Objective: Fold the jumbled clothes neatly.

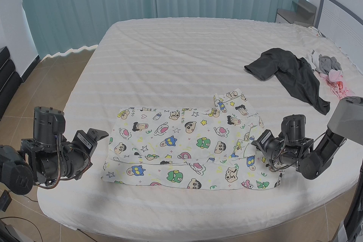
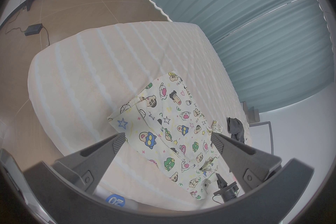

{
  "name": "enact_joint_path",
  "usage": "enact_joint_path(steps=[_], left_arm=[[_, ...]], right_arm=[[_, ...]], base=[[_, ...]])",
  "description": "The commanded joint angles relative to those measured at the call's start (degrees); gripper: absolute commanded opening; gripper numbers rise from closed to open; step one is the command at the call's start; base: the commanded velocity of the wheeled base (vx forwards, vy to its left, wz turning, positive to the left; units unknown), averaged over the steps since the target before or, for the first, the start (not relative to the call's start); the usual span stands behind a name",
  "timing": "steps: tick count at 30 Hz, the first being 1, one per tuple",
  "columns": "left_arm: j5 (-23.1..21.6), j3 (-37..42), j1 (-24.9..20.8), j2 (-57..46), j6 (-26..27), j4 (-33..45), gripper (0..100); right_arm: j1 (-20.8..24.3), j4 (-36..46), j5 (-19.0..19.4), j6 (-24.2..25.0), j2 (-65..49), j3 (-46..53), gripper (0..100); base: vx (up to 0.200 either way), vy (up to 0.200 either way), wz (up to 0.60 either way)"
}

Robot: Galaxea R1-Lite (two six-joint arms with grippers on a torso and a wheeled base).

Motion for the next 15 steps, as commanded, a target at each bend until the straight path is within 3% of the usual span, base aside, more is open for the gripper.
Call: enact_joint_path(steps=[1,15], left_arm=[[0.1,-0.1,0.1,1.3,0.0,-0.1,100],[0.2,-0.1,0.1,2.2,0.0,-0.1,100]], right_arm=[[-0.4,6.1,-0.8,-2.2,-0.9,-7.5,0],[-0.3,16.0,-1.4,-6.2,-0.7,-14.9,0]], base=[[0.000,0.000,0.00],[0.000,0.000,0.00]])
